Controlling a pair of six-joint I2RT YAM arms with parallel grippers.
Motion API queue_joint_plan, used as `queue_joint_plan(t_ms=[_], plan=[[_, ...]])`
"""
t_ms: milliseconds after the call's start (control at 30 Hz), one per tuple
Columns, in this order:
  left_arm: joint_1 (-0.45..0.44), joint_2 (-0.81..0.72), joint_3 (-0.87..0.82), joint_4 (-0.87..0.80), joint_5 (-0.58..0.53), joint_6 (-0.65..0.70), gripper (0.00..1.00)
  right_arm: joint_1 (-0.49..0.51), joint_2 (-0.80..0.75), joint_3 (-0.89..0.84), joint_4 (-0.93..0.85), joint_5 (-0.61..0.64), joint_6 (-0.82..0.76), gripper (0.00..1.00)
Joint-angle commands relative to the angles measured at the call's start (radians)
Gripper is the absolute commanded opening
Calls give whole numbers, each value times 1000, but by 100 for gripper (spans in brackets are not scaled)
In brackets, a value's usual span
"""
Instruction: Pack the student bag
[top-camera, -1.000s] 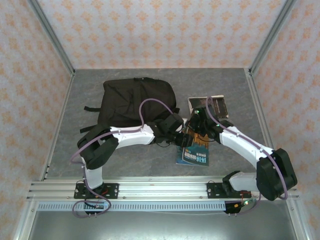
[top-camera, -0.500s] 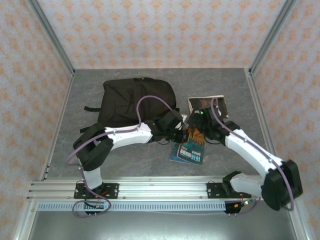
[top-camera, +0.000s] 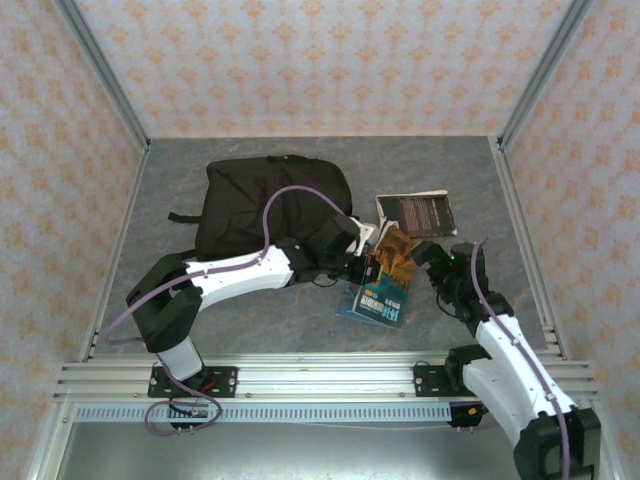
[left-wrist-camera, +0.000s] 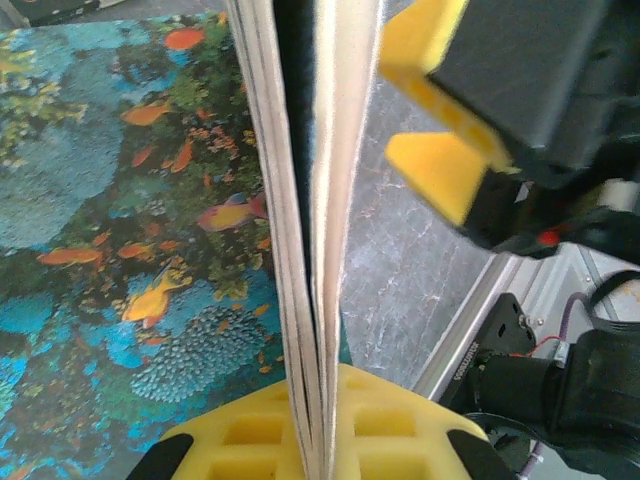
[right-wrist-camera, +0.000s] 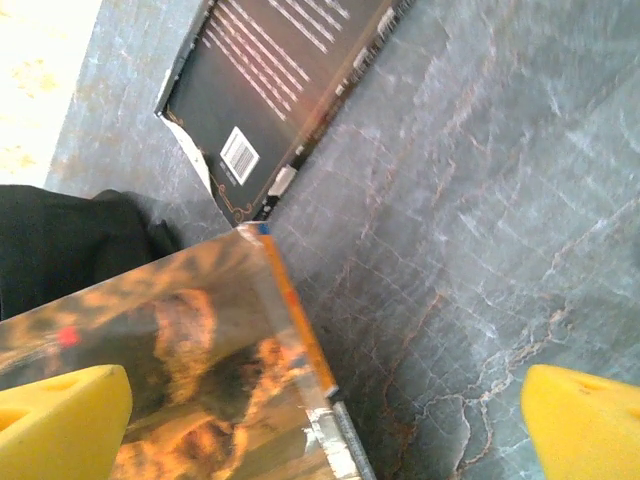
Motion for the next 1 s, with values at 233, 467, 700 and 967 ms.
queue_joint_plan(t_ms=[233,467,700,967], plan=[[14,-78,1,71,58,17,0,-95,5,-195,667,-397,227,100],[19,-103,-9,142,83,-17,0,-95,108,-206,763,-467,245,100],[20,-128,-9,158,85,-20,0,-95,149,-208,778,-483,246,100],[21,-82,-13,183,88,-28,0,-60,153,-191,845,-548,286,99]])
